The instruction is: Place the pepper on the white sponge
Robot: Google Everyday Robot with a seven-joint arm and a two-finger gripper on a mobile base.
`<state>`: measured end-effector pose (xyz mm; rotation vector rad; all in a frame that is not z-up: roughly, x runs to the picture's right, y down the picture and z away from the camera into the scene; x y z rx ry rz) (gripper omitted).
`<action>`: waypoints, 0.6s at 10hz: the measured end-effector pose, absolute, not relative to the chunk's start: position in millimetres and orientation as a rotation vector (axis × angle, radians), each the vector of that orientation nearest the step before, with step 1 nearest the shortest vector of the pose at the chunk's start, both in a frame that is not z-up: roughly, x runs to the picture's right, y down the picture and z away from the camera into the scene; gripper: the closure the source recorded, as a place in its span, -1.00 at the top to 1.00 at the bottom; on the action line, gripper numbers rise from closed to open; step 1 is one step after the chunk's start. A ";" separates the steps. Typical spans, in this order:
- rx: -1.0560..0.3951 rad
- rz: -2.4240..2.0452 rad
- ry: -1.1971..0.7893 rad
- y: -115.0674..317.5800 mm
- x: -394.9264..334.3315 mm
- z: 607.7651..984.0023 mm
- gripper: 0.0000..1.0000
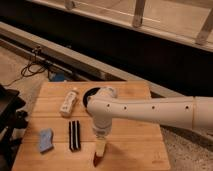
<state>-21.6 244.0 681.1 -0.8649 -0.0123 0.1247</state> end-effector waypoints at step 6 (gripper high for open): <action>-0.823 -0.046 -0.102 251.8 -44.5 677.1 0.59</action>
